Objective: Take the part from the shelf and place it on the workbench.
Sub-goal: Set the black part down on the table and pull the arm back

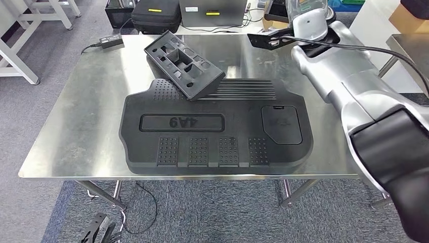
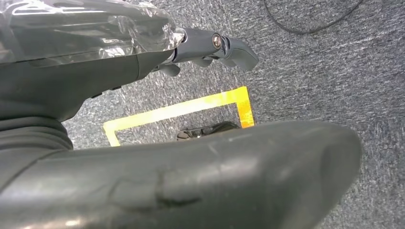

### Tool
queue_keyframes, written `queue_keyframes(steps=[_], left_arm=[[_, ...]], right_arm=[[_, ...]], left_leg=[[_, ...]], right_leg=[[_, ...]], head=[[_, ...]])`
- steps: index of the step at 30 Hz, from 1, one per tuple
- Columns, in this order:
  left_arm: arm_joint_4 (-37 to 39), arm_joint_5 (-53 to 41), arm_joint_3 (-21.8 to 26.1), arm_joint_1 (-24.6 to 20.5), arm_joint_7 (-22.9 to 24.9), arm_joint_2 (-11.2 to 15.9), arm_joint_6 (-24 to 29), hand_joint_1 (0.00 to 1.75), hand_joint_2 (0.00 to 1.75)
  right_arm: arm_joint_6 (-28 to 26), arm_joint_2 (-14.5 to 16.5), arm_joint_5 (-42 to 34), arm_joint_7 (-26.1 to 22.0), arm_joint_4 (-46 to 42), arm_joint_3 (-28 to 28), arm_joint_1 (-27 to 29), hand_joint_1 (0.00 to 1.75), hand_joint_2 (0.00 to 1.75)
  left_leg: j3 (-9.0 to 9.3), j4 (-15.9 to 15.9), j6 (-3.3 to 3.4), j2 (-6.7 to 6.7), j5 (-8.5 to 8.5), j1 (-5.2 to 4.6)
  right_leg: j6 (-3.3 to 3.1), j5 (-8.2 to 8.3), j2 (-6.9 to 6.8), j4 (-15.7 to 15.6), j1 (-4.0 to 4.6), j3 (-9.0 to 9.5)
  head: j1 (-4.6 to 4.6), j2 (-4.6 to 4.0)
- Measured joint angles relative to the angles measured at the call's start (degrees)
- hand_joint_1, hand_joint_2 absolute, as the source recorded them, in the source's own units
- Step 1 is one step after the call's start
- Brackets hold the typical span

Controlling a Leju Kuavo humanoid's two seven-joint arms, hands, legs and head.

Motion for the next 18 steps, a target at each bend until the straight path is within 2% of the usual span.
queue_keyframes(steps=[4,9,11,15,18], left_arm=[[0.0,1.0,0.3,0.5,-0.2,0.0,0.1,0.00,0.00],[0.0,2.3,1.2,2.3,-1.7,0.1,0.5,0.00,0.00],[0.0,2.6,1.7,3.2,-2.2,0.1,0.7,0.00,0.00],[0.0,2.7,2.2,4.2,-2.7,0.1,0.8,0.00,0.00],[0.0,2.7,2.7,4.3,-2.8,0.1,0.9,0.00,1.31]], right_arm=[[-1.8,-0.4,-19.9,-7.5,0.0,-9.9,0.0,0.00,0.00],[-1.5,-2.3,-39.9,-21.1,-0.4,-24.7,1.7,0.00,0.00],[-1.3,-3.3,-43.8,-24.5,-0.9,-30.4,3.0,0.00,0.00],[-1.0,-4.8,-45.3,-26.0,-1.6,-38.4,4.7,0.00,0.00],[-1.1,-5.2,-45.6,-26.1,-2.0,-42.7,5.3,0.00,0.00]], left_leg=[[0.00,0.0,0.00,0.00,0.00,-0.01],[0.00,0.0,0.00,-0.09,0.00,0.01],[0.00,0.0,0.00,-0.09,0.00,0.00],[-0.01,0.0,0.01,-0.08,0.00,-0.02],[0.01,0.0,0.01,-0.05,0.00,-0.03]], right_leg=[[0.00,0.00,-0.01,0.0,-0.01,0.00],[0.00,-0.01,-0.05,-0.1,0.00,0.05],[0.00,-0.01,-0.06,-0.1,0.00,0.06],[0.03,0.02,-0.06,-0.1,-0.01,0.07],[0.06,0.04,-0.03,-0.1,-0.02,0.06]], head=[[-0.02,0.00],[-0.07,0.00],[-0.04,0.00],[0.02,0.00],[0.04,0.00]])
